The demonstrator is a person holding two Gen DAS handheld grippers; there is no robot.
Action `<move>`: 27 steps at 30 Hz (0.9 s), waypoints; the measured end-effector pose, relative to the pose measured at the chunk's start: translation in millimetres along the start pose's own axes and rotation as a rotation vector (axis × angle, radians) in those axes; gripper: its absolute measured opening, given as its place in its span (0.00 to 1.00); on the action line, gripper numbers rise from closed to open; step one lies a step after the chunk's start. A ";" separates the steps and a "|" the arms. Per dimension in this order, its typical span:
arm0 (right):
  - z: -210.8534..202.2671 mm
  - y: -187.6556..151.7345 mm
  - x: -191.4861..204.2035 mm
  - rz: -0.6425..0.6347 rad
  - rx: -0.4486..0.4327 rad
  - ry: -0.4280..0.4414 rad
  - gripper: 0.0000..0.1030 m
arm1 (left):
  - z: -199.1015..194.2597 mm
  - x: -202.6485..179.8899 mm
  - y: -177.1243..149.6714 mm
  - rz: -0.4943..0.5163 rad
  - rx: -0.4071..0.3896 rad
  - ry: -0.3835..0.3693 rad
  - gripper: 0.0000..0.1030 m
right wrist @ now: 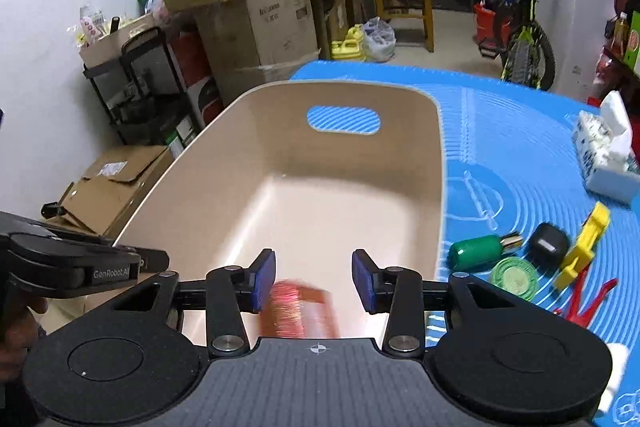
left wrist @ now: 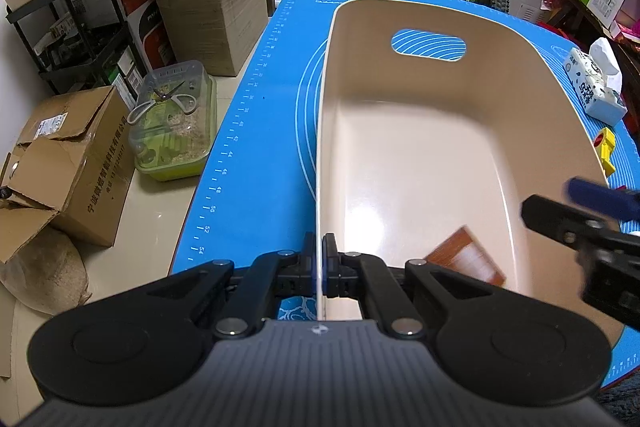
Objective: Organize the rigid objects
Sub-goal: 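Carry the floral box into the beige bin with the right tool and release, then move the right tool to the white pill bottle and grasp it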
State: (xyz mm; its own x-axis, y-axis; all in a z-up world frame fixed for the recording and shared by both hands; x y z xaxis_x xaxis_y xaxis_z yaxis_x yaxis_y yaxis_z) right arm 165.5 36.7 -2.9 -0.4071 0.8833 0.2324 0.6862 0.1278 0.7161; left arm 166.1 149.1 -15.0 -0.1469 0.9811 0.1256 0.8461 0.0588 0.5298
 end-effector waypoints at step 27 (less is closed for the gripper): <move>-103.2 -29.1 -127.7 0.178 -0.078 -0.283 0.85 | -1.0 -1.4 -0.5 -0.002 0.004 0.010 0.04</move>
State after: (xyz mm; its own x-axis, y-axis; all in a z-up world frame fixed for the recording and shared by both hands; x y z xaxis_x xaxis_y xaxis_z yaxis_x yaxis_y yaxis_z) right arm 135.3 -126.4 14.5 -0.0942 0.9802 0.1743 0.6786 -0.0649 0.7316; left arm 165.4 147.5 -14.6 -0.1540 0.9791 0.1328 0.8477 0.0618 0.5269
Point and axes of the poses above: each gripper's, at about its wrist camera, not at the fingertips, and z roughly the way its jaws point, x to its left, y to its top, the point moved 3 cm from there along z, roughly the way its jaws point, and after that the axes turned 8 degrees about y, right-handed, at the moved point
